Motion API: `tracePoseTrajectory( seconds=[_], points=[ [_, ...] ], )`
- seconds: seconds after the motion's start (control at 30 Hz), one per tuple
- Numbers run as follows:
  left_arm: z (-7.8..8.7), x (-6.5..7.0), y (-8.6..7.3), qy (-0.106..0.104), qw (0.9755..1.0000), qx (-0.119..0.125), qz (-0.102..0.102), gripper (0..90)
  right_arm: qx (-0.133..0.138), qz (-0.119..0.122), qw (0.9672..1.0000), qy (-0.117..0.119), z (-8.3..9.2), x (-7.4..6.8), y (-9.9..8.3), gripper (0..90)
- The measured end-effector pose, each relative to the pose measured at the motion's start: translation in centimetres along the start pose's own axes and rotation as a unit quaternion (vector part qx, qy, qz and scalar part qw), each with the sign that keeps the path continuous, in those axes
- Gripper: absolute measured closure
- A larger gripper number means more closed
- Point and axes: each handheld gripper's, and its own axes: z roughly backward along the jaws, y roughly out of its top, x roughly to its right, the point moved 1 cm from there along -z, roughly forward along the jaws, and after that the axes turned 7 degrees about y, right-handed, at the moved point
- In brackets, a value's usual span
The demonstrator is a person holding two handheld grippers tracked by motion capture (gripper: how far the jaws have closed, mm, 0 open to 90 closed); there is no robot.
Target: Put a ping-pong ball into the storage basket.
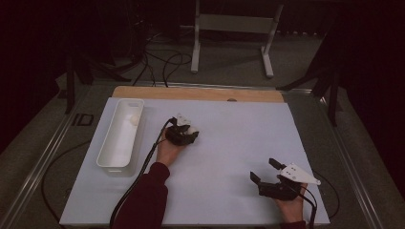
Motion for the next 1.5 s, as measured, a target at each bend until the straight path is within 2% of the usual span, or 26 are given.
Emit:
tracePoseTrajectory(
  seconds=[0.13,0.33,0.63,0.83,1.2,1.37,1.5],
  points=[
    [0.0,0.0,0.0,0.003,1.0000,0.000,-0.002,51.5,0.000,0.000,1.0000,0.000,0.0,0.0,0.0,9.1],
    [0.1,-0.2,0.0,0.006,0.9999,0.001,0.011,51.7,0.001,0.000,1.0000,-0.001,0.1,0.0,0.0,9.1],
    [0.2,-0.2,0.0,0.004,0.9998,0.002,0.019,51.7,0.000,0.000,1.0000,-0.001,0.1,0.0,0.0,9.1],
    [0.3,-0.2,0.0,0.004,0.9998,-0.003,0.018,51.7,0.000,0.000,1.0000,-0.001,0.1,0.0,0.0,9.1],
    [1.8,-0.2,0.9,0.000,0.9997,0.013,0.022,51.7,-0.001,-0.001,1.0000,-0.001,0.0,0.0,0.0,9.1],
    [2.7,-0.2,1.5,-0.005,0.9992,0.025,0.031,51.7,-0.002,0.000,1.0000,-0.001,0.0,0.0,0.0,9.1],
    [3.2,-0.1,1.7,-0.007,0.9992,0.026,0.028,51.7,-0.001,0.000,1.0000,-0.001,0.0,0.0,0.0,9.1]
  ],
)
